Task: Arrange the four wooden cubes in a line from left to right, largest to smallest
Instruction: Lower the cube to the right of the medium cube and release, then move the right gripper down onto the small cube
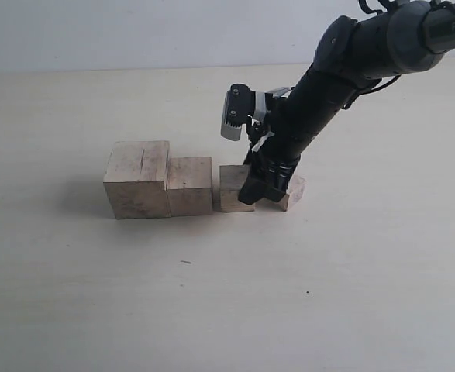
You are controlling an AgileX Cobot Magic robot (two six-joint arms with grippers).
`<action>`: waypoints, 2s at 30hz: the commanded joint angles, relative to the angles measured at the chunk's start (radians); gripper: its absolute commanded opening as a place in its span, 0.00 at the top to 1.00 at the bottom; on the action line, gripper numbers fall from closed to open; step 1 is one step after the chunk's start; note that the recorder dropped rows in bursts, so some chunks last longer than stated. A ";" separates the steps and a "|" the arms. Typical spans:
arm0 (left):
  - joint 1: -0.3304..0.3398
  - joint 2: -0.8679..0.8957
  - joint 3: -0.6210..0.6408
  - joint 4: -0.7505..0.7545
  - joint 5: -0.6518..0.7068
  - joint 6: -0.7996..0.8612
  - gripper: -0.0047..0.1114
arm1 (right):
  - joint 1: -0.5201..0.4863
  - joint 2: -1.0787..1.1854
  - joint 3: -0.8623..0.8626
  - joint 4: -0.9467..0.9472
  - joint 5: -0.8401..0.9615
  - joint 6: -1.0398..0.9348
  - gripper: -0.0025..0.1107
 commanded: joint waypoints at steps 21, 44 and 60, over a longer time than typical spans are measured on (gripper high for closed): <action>0.000 -0.005 0.004 -0.001 -0.012 -0.008 0.96 | 0.002 0.004 0.002 0.060 -0.032 -0.006 0.84; 0.000 -0.005 0.004 -0.001 -0.012 -0.008 0.96 | 0.002 -0.015 0.002 0.122 -0.028 -0.005 0.34; 0.000 -0.005 0.004 -0.001 -0.012 -0.008 0.96 | 0.002 -0.234 0.002 -0.267 -0.017 0.511 0.39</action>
